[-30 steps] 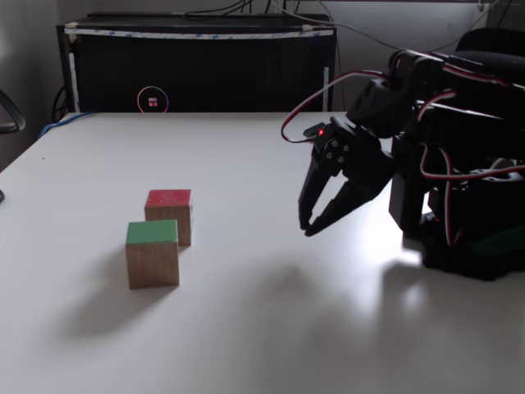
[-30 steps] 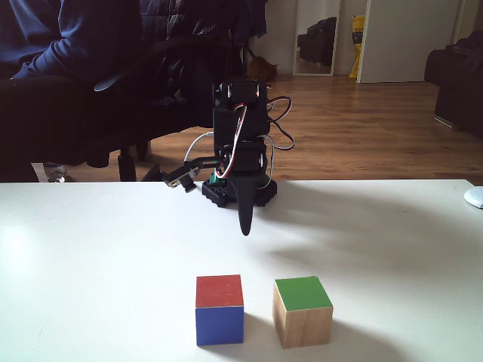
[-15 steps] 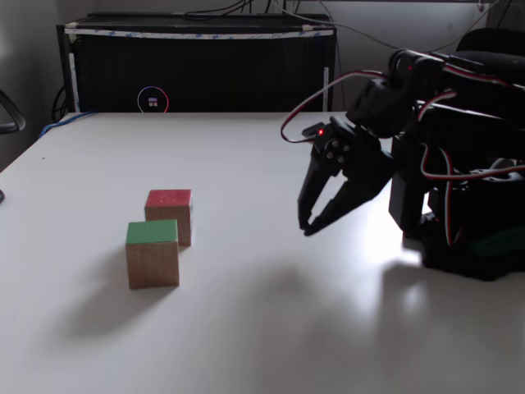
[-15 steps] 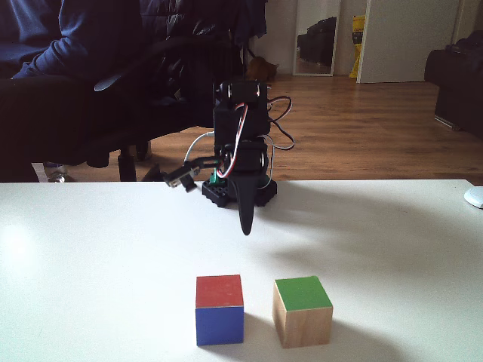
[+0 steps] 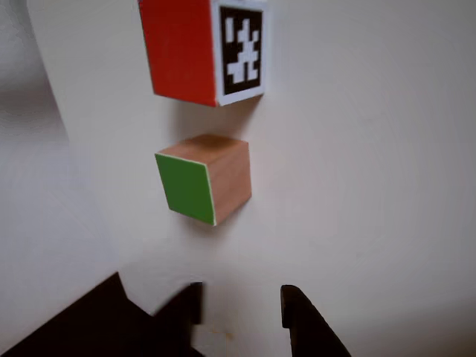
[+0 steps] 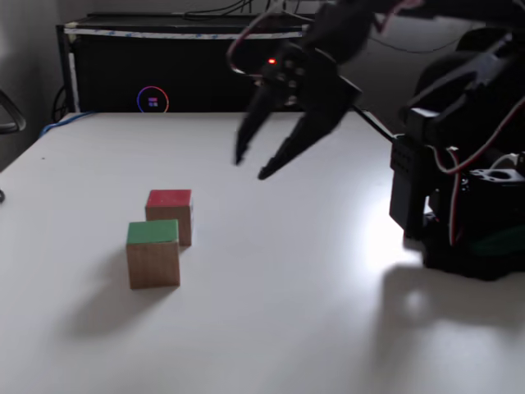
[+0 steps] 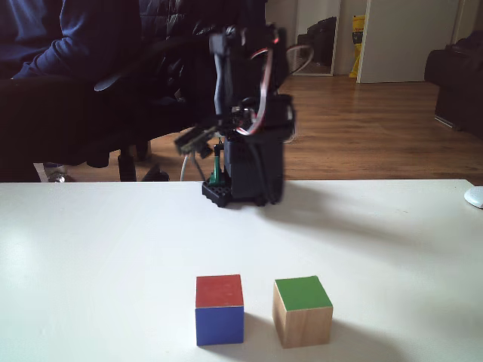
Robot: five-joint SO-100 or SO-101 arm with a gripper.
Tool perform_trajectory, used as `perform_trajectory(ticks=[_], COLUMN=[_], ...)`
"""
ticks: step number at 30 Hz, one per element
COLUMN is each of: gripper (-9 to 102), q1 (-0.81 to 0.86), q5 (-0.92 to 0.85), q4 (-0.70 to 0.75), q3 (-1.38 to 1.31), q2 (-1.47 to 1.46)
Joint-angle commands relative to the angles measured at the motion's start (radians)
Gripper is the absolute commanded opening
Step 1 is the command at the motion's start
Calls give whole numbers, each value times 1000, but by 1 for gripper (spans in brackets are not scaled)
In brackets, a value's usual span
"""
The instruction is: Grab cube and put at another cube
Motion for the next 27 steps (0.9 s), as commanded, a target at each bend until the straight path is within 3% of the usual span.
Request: perform_trajectory(ticks=[1,8,27], gripper=[26,39,42], q1=[-14,-35,-2], q5=[6,25,-57], q4=[44,202,143], q3=[-221,-538,-710], q2=[-160,-471,-854])
